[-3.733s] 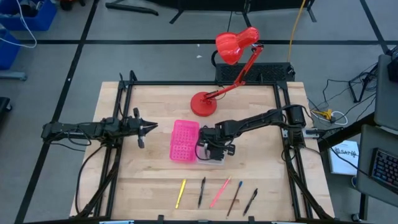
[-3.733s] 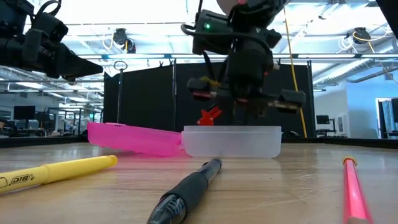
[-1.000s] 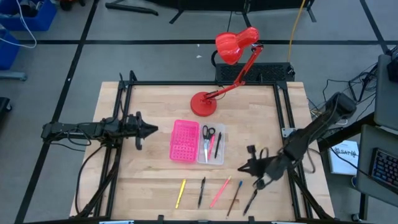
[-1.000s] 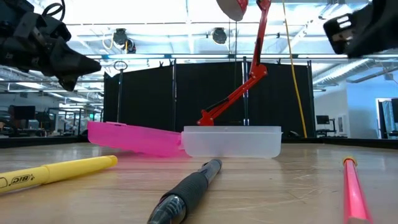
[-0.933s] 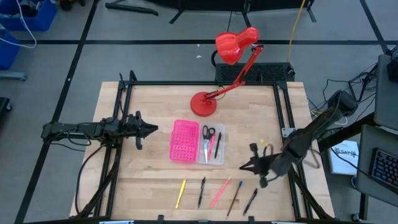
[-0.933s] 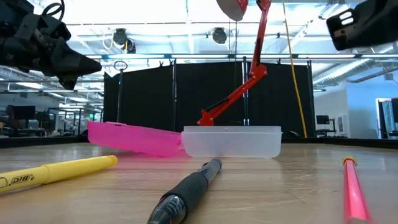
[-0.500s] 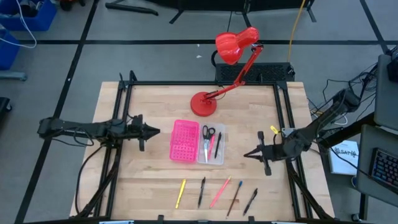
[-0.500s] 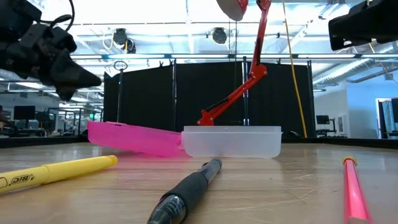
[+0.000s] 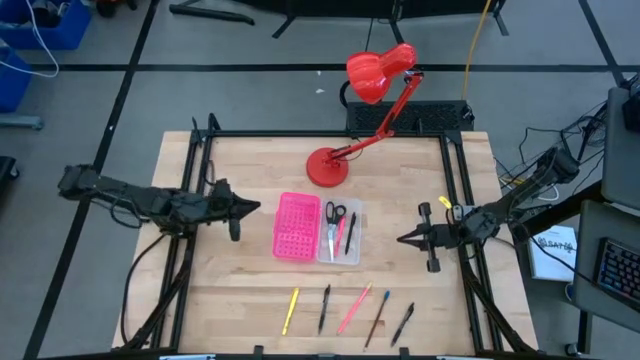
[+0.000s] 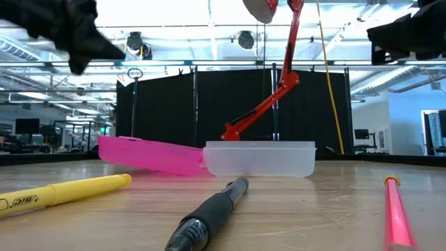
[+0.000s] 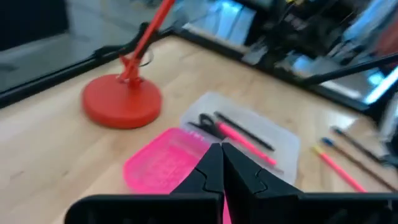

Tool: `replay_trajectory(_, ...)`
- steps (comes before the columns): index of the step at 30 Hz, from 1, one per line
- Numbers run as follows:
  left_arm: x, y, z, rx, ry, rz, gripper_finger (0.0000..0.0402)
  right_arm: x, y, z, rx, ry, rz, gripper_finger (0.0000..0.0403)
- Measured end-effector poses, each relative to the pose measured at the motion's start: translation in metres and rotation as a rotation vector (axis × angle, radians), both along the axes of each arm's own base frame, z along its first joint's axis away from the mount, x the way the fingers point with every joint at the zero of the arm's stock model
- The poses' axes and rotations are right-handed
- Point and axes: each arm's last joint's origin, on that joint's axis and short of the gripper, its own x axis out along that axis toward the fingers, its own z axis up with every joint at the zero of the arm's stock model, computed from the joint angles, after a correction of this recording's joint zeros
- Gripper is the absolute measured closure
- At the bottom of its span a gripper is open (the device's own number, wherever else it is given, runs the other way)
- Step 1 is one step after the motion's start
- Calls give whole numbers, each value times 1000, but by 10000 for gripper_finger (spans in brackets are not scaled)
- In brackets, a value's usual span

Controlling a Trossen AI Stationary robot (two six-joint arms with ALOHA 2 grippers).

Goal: Pick & place school supplies into a supply box
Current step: Put the yellow pen into the pink supply box

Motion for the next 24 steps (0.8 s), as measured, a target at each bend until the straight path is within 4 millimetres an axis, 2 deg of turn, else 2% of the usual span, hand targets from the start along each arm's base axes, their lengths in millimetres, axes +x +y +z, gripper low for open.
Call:
replay_trajectory(5,21,-28,50,-58,135,68,399,-3,-2,-4,49,1,3,403)
replay_trajectory(8,42,-52,63,-117,238,76,399,-4,-2,-10,63,18,23,403)
replay_trajectory(12,72,-92,68,-137,356,73,400,-5,-1,-10,63,11,65,403)
replay_trajectory(16,91,-133,70,-107,379,109,400,-7,0,-6,80,-11,156,403)
replay_trajectory(19,96,-158,69,-112,386,133,400,-9,0,-4,97,-33,187,403)
replay_trajectory(24,99,-185,61,-157,428,128,398,-10,-1,-1,86,-60,187,403)
